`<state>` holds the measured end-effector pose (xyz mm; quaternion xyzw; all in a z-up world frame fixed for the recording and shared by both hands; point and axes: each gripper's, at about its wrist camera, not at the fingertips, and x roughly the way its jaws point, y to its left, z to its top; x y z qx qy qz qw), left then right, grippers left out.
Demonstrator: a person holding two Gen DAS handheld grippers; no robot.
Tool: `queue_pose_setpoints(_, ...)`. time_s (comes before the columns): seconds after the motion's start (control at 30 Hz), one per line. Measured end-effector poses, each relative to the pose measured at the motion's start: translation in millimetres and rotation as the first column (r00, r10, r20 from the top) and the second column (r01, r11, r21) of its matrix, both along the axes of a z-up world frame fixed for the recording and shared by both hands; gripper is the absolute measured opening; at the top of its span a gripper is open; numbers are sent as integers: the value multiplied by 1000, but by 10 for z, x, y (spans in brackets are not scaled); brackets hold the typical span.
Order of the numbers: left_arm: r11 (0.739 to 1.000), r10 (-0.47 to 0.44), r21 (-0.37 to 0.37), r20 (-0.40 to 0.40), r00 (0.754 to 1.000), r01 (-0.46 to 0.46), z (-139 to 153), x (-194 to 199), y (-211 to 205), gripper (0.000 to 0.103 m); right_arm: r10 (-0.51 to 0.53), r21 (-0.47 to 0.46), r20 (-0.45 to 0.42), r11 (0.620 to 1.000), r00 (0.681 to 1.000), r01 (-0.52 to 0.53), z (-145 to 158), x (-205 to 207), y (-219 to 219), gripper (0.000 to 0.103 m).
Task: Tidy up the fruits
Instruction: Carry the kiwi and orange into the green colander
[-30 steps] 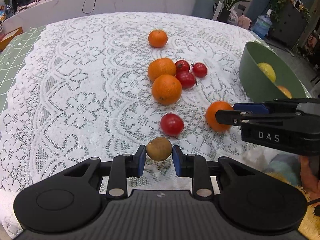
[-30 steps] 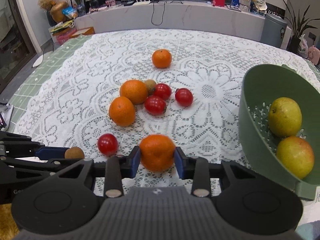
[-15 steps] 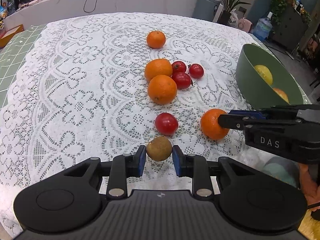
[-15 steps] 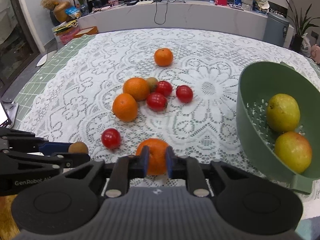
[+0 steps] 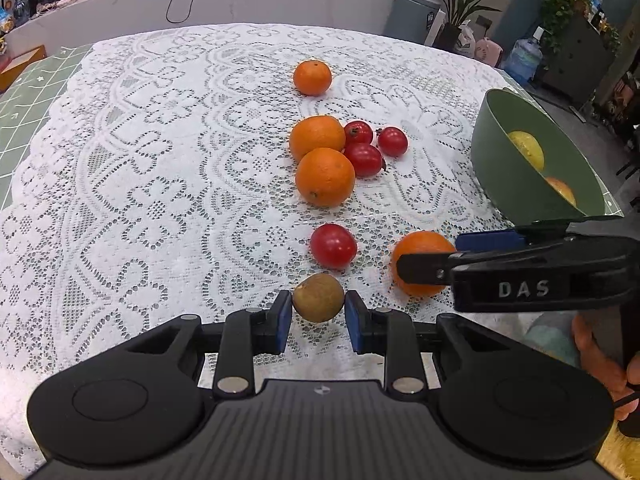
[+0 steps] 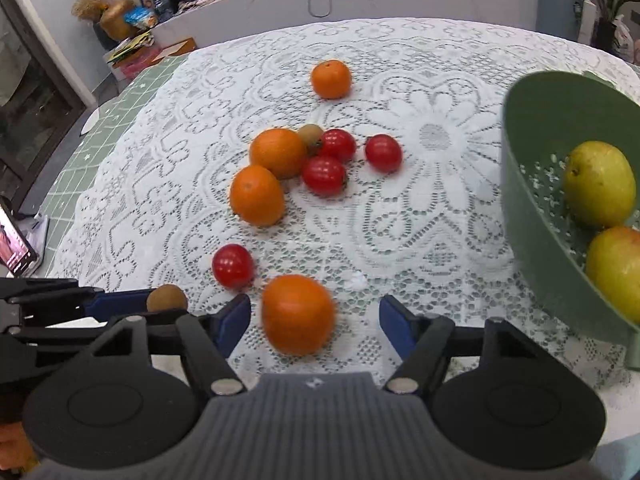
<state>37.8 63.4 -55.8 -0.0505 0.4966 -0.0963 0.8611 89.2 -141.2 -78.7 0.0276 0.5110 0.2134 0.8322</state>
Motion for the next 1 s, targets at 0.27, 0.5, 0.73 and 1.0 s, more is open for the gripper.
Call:
queue_pose_setpoints(0.27, 1000, -3, -2, -2, 1000, 3, -21, 1, 5, 31, 48, -21, -27, 999, 998, -49, -56, -6, 88, 42)
queue_pose_setpoints(0.5, 1000, 8, -2, 33, 999, -8, 56, -17, -5, 31, 22, -18, 33, 1000, 999, -22, 51, -93, 23, 40)
queue_pose_setpoints(0.73, 1000, -27, -6, 93, 995, 28, 299, -13, -216, 31, -37, 51, 98, 998, 994, 32, 303, -205, -213, 40)
queue_pose_setpoints(1.0, 992, -129, 12, 174, 976, 129, 644, 120, -692, 31, -81, 26, 221, 997, 972, 77, 758, -263, -608, 40)
